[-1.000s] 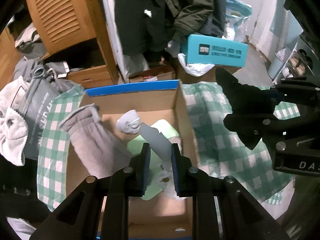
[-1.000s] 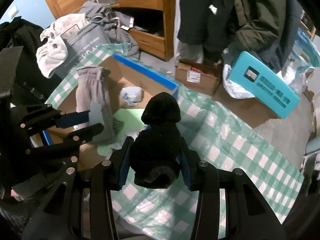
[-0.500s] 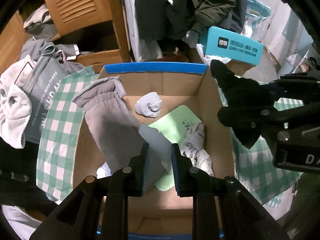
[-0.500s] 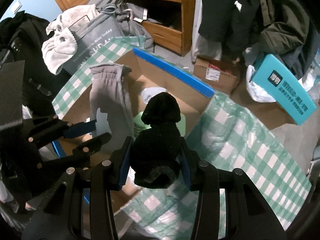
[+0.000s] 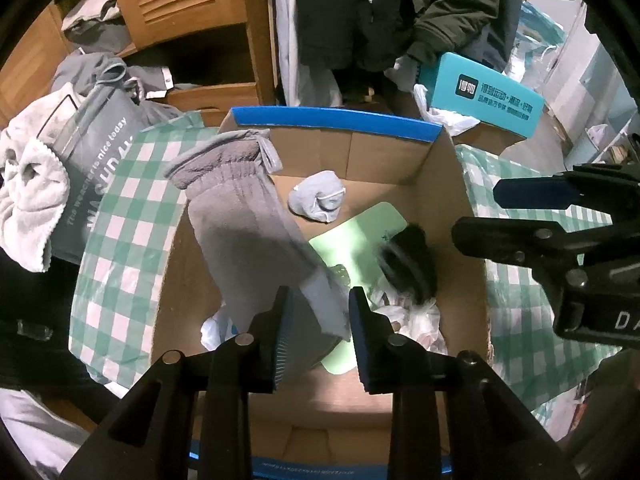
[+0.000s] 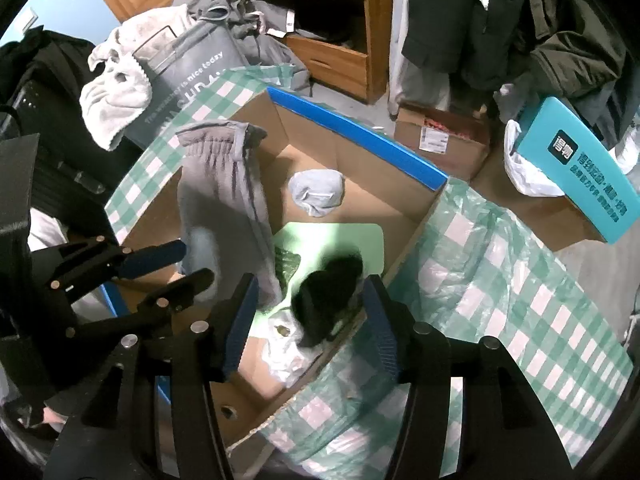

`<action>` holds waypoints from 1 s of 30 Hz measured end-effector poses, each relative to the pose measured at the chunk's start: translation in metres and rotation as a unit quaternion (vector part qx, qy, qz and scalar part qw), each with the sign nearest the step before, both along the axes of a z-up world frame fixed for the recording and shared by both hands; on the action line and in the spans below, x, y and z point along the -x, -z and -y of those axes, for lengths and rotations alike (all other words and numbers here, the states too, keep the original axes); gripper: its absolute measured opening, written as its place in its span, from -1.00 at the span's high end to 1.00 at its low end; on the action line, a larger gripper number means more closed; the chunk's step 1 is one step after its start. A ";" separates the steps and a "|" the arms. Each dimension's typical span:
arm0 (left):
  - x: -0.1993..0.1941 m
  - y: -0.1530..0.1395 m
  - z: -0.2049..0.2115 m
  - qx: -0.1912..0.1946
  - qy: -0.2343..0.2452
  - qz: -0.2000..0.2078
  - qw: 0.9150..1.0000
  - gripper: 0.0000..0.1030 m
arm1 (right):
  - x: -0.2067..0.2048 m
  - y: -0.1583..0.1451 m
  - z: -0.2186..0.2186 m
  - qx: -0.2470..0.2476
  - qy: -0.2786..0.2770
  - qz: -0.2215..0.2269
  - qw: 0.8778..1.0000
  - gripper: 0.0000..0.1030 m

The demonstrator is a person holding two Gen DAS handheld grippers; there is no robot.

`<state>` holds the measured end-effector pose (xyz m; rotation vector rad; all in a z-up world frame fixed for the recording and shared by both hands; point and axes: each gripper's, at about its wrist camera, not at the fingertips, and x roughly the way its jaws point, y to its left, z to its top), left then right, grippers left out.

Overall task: Organize soft objects
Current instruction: 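Open the right tool over the box while the left tool releases the white scrap inside, then withdraw both tools from the box back over the checked sheet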

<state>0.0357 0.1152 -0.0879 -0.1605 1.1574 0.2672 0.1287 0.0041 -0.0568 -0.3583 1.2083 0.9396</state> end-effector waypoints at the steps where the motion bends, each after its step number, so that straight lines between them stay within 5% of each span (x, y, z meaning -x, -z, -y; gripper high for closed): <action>1: 0.001 0.000 0.000 -0.001 -0.001 0.000 1.000 0.30 | 0.000 -0.001 0.001 0.000 0.001 0.002 1.000 -0.08; 4: 0.004 -0.004 -0.001 -0.007 -0.002 0.006 1.000 0.03 | -0.001 -0.005 0.006 -0.004 0.008 0.012 1.000 -0.22; 8: 0.006 -0.010 -0.002 -0.008 -0.009 0.012 1.000 0.00 | -0.003 -0.012 0.014 -0.008 0.024 0.020 0.999 -0.36; 12: 0.009 -0.019 0.000 -0.018 -0.014 0.021 1.000 -0.28 | 0.000 -0.021 0.024 -0.012 0.034 0.035 0.999 -0.42; 30: 0.013 -0.061 0.039 -0.020 0.014 0.067 0.997 -0.67 | 0.011 -0.057 0.093 -0.035 0.096 0.103 0.989 -0.43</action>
